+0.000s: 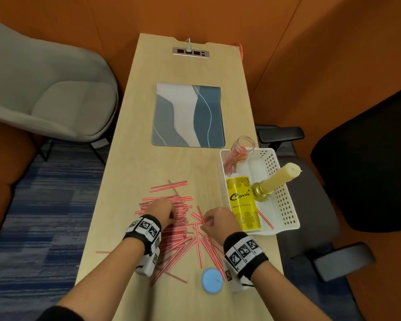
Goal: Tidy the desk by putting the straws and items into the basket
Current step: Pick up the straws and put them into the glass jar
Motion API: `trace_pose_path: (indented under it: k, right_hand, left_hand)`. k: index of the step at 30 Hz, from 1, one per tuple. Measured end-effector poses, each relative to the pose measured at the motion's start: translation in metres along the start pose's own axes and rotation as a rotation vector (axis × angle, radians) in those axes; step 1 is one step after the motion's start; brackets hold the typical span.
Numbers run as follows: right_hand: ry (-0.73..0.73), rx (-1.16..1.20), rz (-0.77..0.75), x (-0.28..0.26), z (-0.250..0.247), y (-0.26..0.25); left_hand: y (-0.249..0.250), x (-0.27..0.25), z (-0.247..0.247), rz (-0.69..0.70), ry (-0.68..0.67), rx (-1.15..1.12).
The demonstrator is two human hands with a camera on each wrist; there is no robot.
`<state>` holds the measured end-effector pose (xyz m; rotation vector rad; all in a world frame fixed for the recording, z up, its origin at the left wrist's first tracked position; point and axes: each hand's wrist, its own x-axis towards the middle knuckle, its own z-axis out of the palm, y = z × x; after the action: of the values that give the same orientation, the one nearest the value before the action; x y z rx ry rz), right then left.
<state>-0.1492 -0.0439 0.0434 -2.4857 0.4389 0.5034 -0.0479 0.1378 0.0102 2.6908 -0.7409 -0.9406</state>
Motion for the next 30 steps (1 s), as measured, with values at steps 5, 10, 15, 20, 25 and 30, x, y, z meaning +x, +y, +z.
trace_pose_path:
  k: [5, 10, 15, 20, 25, 30]
  right_hand:
    - [0.237, 0.215, -0.087, 0.013, -0.092, -0.023]
    - [0.614, 0.325, -0.180, 0.027, -0.188, -0.035]
    - [0.753, 0.306, -0.156, 0.053, -0.219, -0.024]
    - [0.701, 0.237, -0.066, 0.080, -0.203, -0.007]
    - [0.751, 0.162, -0.021, 0.085, -0.181, 0.011]
    - [0.531, 0.272, -0.072, 0.044, -0.123, -0.001]
  left_hand:
    - [-0.007, -0.001, -0.001, 0.011, 0.014, -0.019]
    - [-0.011, -0.006, -0.010, 0.035, 0.056, -0.069]
    - [-0.015, -0.008, -0.013, 0.054, 0.108, -0.136]
    - [-0.016, -0.007, -0.017, 0.078, 0.107, -0.152]
    - [-0.010, -0.002, -0.042, 0.147, 0.193, -0.279]
    - [0.029, 0.008, -0.109, 0.280, 0.442, -0.503]
